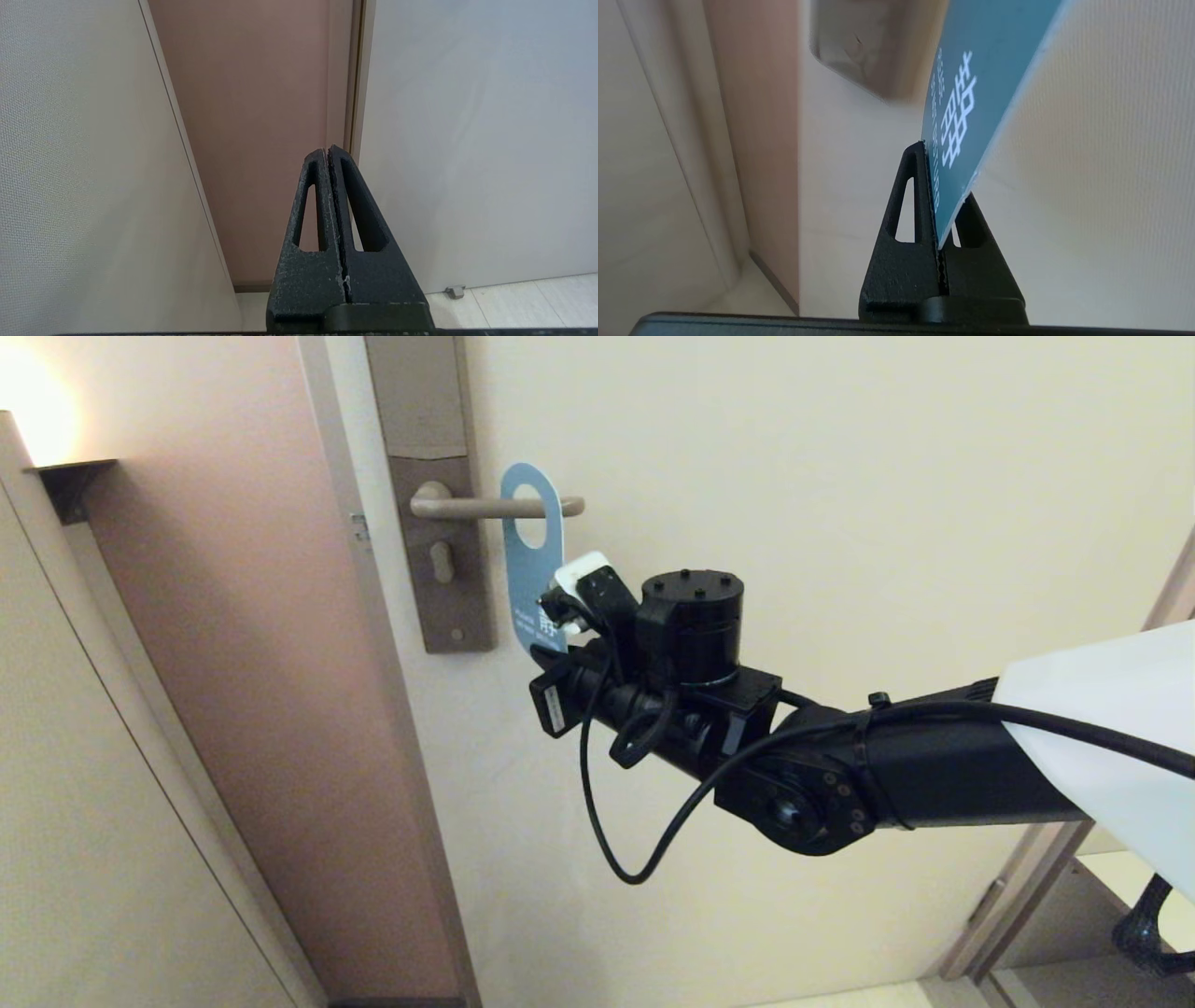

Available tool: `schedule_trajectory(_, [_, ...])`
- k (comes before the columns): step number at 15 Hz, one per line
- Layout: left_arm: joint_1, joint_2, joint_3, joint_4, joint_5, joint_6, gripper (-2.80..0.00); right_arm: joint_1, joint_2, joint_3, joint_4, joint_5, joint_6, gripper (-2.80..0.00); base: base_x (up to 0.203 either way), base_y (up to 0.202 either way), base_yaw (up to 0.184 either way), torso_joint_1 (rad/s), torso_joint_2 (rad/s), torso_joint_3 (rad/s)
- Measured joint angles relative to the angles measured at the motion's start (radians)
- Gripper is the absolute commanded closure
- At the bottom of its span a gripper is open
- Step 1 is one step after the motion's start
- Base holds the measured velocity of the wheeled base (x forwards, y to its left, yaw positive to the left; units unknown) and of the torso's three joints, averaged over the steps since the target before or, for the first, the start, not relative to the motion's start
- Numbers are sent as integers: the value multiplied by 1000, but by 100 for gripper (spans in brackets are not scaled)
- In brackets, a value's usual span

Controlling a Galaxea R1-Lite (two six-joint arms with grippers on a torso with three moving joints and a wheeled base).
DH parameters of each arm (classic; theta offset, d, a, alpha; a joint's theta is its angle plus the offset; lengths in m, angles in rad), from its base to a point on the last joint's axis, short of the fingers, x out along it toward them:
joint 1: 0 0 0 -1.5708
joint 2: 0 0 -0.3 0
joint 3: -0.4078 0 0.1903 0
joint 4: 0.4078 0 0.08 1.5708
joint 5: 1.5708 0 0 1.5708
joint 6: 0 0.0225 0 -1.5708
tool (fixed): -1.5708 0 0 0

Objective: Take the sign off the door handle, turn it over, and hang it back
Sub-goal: Hang the sign back with the other side facing out

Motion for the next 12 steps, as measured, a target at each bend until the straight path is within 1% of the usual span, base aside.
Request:
schedule_trajectory(6, [0,0,0,0,0,0,0,45,11,-23,-3,0,2,0,0,0,0,0,0,0])
schedule_trajectory(12, [0,0,0,0,0,1,0,63,15,-25,-4,1,2,0,0,0,0,0,0,0])
